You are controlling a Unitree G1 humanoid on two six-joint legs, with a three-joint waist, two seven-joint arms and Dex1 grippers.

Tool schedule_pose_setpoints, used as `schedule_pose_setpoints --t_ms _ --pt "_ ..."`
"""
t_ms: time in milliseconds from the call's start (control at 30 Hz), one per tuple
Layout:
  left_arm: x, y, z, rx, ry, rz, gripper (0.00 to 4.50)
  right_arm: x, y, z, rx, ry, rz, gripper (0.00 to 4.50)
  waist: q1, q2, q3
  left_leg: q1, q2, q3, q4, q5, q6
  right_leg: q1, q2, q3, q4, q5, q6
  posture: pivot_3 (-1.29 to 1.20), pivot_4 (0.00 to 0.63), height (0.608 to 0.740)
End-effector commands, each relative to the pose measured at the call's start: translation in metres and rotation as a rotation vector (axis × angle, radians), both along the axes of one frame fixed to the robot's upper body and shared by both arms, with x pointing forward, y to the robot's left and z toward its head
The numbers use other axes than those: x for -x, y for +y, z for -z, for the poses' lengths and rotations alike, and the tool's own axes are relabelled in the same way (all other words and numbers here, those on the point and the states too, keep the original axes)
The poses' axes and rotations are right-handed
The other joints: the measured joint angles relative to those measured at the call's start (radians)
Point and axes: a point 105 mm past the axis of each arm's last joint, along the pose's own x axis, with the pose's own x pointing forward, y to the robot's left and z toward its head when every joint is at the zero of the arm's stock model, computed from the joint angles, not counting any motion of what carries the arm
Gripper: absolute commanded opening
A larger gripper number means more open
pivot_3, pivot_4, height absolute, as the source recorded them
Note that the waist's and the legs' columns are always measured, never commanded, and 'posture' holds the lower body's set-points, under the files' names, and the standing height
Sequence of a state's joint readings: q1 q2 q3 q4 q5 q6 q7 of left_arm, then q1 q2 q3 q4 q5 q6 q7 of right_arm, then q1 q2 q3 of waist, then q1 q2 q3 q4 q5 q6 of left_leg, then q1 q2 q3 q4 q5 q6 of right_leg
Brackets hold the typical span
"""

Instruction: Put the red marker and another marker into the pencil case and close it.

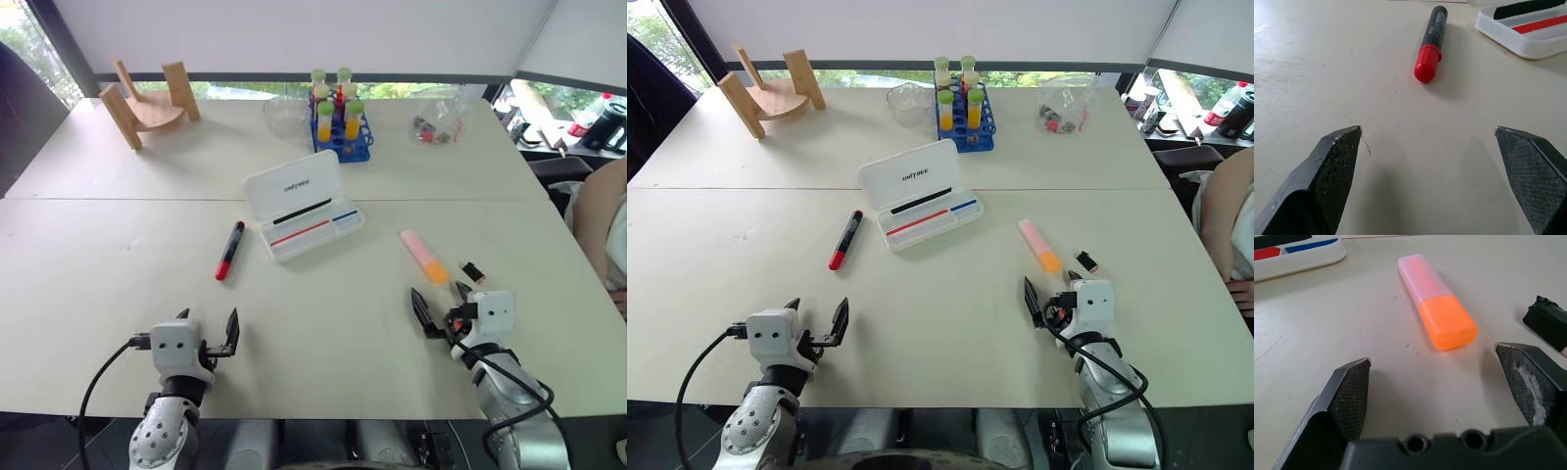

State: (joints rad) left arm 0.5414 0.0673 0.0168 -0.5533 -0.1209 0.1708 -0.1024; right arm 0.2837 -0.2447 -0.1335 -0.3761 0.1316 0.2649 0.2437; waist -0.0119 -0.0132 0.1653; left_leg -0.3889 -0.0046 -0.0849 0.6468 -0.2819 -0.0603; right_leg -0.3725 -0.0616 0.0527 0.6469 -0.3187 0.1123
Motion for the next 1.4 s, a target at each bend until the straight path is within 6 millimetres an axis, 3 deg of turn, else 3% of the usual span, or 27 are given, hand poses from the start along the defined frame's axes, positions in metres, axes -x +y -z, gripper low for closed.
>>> schedule_pose_setpoints --t_ms 33,767,933,967,1033,1100,1233,1400 --pt "-0.001 -0.002 -0.011 -0.001 -0.039 0.016 4.5 0.004 -0.009 0.007 0.009 0.016 0.01 4.44 0.0 0.0 0.0 0.0 0.0 0.0 0.0 0.0 0.0 0.0 0.0 0.0 0.0 0.0 0.0 0.0 0.15 0.74" --pt "-0.005 -0.002 -0.017 -0.018 -0.063 0.067 4.5 0.0 -0.015 0.011 0.015 -0.008 0.032 4.44 0.0 -0.001 -0.001 0.0 0.0 0.0 0.001 0.0 0.0 0.001 0.0 0.0 0.0 0.0 0.0 0.0 0.15 0.74" --pt "-0.017 -0.001 -0.041 -0.072 -0.129 0.178 4.5 -0.001 -0.017 -0.003 0.029 -0.034 0.023 4.44 0.002 0.0 -0.001 0.0 0.0 0.0 0.001 0.0 0.0 0.001 0.0 0.0 0.0 0.0 0.0 0.0 0.15 0.74" --pt "-0.024 -0.001 -0.055 -0.086 -0.167 0.234 4.5 -0.001 -0.016 -0.013 0.043 -0.05 -0.006 4.44 0.003 0.0 -0.001 0.0 0.0 0.0 0.001 0.0 0.0 0.001 0.0 0.0 0.0 0.0 0.0 0.0 0.15 0.74" --pt "-0.046 -0.021 -0.098 -0.138 -0.271 0.563 4.5 0.001 0.001 -0.057 0.092 -0.095 -0.243 4.44 0.016 0.007 0.003 0.0 0.0 0.0 0.002 0.0 0.0 0.001 0.0 -0.001 0.001 0.0 0.0 0.0 0.15 0.74" --pt "-0.053 -0.031 -0.119 -0.19 -0.292 0.771 4.5 0.008 0.019 -0.079 0.126 -0.087 -0.428 4.44 0.021 0.013 0.008 -0.002 -0.003 0.0 0.004 0.003 -0.001 0.0 0.0 -0.002 0.003 0.001 -0.001 0.0 0.15 0.74" --pt "-0.084 -0.038 -0.123 -0.186 -0.204 0.968 4.5 0.006 0.026 -0.112 0.121 -0.002 -0.588 4.44 -0.006 0.013 0.007 0.006 -0.003 0.002 0.0 0.005 0.0 0.006 0.0 -0.002 0.002 0.003 0.001 0.0 0.15 0.74" --pt "-0.116 -0.059 -0.095 -0.252 -0.06 1.184 4.5 0.003 0.023 -0.146 0.208 0.088 -0.743 4.44 -0.003 0.011 0.011 0.0 -0.002 0.0 -0.001 0.005 0.001 0.0 0.005 -0.003 0.003 0.004 0.003 0.0 0.15 0.74"
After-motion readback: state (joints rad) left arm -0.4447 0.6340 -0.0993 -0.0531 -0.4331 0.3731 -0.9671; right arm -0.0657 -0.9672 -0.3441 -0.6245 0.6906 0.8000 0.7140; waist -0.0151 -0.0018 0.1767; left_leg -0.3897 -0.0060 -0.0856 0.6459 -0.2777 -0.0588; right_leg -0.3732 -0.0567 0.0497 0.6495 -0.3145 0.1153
